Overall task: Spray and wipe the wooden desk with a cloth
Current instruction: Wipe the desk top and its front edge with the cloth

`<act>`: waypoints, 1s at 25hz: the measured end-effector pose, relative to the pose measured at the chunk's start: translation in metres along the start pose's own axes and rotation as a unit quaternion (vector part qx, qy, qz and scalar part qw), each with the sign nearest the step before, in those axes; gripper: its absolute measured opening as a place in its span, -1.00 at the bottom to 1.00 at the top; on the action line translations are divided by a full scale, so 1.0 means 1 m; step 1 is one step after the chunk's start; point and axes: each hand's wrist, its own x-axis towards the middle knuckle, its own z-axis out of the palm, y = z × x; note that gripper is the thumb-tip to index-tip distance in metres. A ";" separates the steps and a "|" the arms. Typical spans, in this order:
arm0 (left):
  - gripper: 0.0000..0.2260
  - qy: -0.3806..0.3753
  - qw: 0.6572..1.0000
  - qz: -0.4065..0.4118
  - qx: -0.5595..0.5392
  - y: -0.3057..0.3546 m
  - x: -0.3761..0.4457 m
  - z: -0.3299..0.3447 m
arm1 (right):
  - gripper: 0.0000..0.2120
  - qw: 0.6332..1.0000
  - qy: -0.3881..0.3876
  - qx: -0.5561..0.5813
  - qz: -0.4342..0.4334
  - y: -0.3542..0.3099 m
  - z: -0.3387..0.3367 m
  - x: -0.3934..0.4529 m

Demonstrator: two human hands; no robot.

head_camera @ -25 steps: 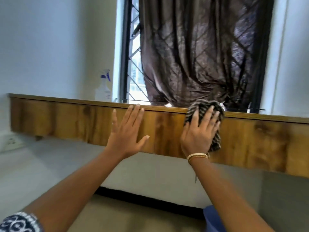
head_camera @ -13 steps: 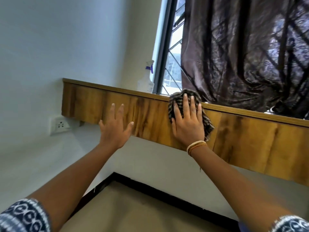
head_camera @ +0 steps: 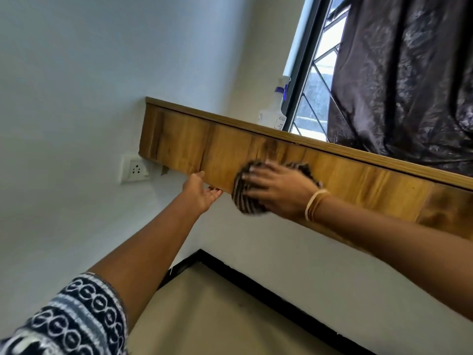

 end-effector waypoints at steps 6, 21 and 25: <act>-0.47 -0.037 0.997 -0.037 -0.049 0.006 0.028 -0.024 | -0.50 0.966 0.033 -0.027 0.256 0.046 -0.016 0.048; -0.43 -0.051 0.992 -0.037 -0.109 0.024 0.060 -0.048 | -0.48 0.973 -0.005 -0.015 0.231 0.026 -0.008 0.140; -0.38 -0.062 0.990 -0.043 -0.118 0.024 0.063 -0.051 | -0.46 0.993 -0.067 0.062 0.076 -0.038 0.011 0.130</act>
